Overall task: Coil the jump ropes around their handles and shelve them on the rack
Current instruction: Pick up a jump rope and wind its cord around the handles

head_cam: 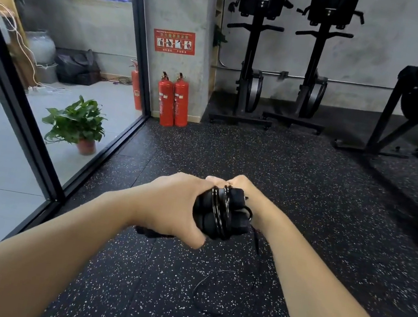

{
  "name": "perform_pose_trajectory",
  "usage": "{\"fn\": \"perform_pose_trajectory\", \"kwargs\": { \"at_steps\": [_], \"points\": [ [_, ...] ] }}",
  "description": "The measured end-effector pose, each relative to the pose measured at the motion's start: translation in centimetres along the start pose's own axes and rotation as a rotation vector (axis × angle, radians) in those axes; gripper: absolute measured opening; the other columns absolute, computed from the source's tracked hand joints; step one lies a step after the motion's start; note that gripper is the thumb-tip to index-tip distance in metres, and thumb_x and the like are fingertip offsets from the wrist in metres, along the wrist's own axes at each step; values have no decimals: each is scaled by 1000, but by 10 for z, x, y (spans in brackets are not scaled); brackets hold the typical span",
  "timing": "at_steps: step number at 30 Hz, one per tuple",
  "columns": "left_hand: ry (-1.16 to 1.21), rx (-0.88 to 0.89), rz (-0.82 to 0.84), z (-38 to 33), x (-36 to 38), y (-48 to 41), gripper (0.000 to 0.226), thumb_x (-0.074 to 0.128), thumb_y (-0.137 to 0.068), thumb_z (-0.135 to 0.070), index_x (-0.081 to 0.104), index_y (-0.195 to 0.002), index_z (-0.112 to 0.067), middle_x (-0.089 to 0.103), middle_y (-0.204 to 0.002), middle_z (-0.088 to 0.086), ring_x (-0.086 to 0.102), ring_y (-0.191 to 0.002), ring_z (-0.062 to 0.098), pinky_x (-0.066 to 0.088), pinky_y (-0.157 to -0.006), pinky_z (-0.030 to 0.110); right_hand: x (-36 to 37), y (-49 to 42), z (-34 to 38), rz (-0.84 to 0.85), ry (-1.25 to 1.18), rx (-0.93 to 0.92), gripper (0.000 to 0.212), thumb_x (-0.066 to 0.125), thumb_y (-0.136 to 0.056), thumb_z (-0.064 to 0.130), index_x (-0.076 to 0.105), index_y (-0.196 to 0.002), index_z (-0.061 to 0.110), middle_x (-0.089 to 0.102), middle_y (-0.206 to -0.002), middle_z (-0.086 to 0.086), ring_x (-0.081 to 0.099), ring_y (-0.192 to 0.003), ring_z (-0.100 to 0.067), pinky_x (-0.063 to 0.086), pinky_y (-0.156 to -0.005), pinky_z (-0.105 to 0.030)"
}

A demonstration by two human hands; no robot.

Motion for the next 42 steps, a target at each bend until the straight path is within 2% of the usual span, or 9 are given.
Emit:
{"fn": "perform_pose_trajectory", "kwargs": {
  "at_steps": [2,6,9,13,21,26,31,34,42],
  "points": [
    [86,-21,0,7,4,-1,35,71,-49,-34,52,-78,-35,65,-74,-4,65,-69,17,58,-65,39,1,1,-11,-26,-14,43,35,41,-100,2,43,-66,13,44,-67,-1,42,-57,-9,41,-42,-11],
    [182,-98,-29,18,7,-5,36,72,-49,-31,57,-81,-25,68,-75,-4,64,-65,14,60,-69,42,4,8,-24,-76,-66,-23,37,38,-89,-13,39,-60,11,36,-60,-4,29,-53,-11,26,-47,-24],
    [297,-174,-47,27,8,-11,33,77,-59,-19,59,-85,-10,65,-69,-3,59,-57,11,57,-61,35,15,13,-37,-141,-66,19,33,43,-89,-8,49,-63,12,42,-55,0,31,-49,-10,24,-46,-23],
    [422,-334,-100,50,10,-16,22,77,-64,-18,60,-76,-13,61,-59,-2,55,-49,14,50,-53,27,26,21,-47,-220,-160,-12,44,43,-98,13,58,-57,19,48,-51,6,41,-50,-14,30,-53,-30],
    [494,-364,137,55,29,-11,40,90,-67,-21,61,-93,-14,65,-68,-2,61,-60,14,54,-63,29,11,38,-36,-265,219,-15,45,39,-101,30,54,-60,24,56,-60,6,48,-55,-15,34,-53,-29],
    [526,-448,-17,65,24,-18,38,86,-66,-17,62,-94,-8,64,-70,5,60,-58,20,55,-61,32,7,44,-26,-287,295,-2,42,40,-101,35,49,-63,18,56,-67,-1,51,-63,-26,37,-56,-32],
    [187,-473,-243,70,5,-22,46,78,-54,-48,59,-76,-13,64,-70,-1,59,-62,18,50,-60,29,4,54,-14,-305,426,-28,36,44,-99,35,54,-72,15,56,-67,0,51,-63,-23,32,-50,-30],
    [-46,-505,-276,71,-2,-19,48,68,-67,-61,51,-91,-23,61,-85,-7,61,-79,17,46,-68,30,-2,65,-2,-315,487,-60,33,48,-97,38,59,-78,13,59,-69,0,56,-65,-21,35,-51,-29],
    [-392,-458,-309,53,-7,-14,43,59,-80,-57,42,-99,-22,55,-80,-7,56,-77,23,43,-66,32,-21,85,56,-410,585,-219,45,47,-94,41,46,-57,15,53,-59,1,51,-58,-22,39,-55,-30]
  ]
}}
Point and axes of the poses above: each hand's wrist, its own y-axis away from the middle knuckle, its own x-axis out of the palm, z = x × y, the point moved 9 cm from there along -y, towards the middle knuckle
